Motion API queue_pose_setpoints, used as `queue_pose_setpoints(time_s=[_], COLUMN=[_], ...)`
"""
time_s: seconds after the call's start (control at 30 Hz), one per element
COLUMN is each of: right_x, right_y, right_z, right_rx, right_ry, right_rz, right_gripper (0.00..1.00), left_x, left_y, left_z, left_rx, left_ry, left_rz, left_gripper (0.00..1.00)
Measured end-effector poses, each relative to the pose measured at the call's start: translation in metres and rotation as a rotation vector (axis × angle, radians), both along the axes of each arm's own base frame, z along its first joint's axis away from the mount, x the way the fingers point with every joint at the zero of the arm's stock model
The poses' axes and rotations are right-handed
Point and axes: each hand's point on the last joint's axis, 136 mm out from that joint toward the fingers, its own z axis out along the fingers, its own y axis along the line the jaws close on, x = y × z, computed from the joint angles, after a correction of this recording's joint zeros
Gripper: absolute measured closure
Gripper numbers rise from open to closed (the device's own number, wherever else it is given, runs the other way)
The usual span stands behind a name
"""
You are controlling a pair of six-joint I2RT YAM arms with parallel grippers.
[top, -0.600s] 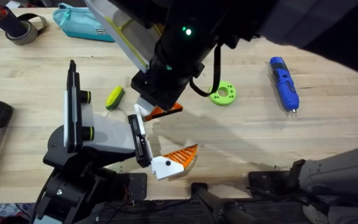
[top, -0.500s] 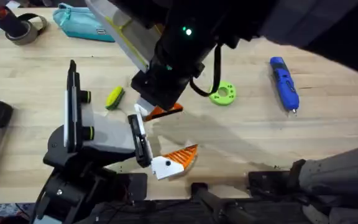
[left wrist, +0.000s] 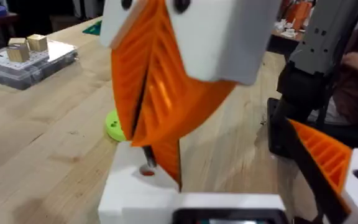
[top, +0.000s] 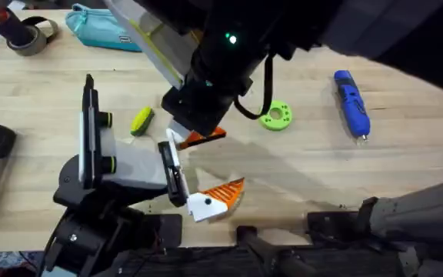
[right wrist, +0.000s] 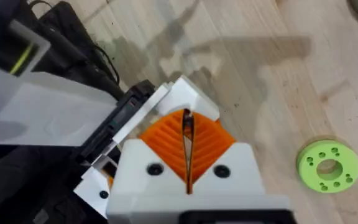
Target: Pick up the gripper from the table and insert it into the empty holder that is missing its gripper. Then pick up a screw, insert it into the mounting hole, and use the screwdriver to tighten it. Finally, clean up the table by picking up the vegetable and placing it into the bucket.
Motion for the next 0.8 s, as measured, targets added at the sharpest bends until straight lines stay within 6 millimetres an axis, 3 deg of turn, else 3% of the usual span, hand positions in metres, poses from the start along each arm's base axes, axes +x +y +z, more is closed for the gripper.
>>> queue_pose_setpoints(time_s=[0.8], right_x=[0.0008], right_y=[0.0013], right_z=[0.0013], right_rx=[0.006], right_ry=[-0.004], right_rz=[0.000], right_gripper=[0.987], left_x=[0.0000], left_y=[0.0000], left_z=[0.0000], left_rx=[-0.002], left_ry=[0.006], left_rz=[0.000], left_gripper=[0.013])
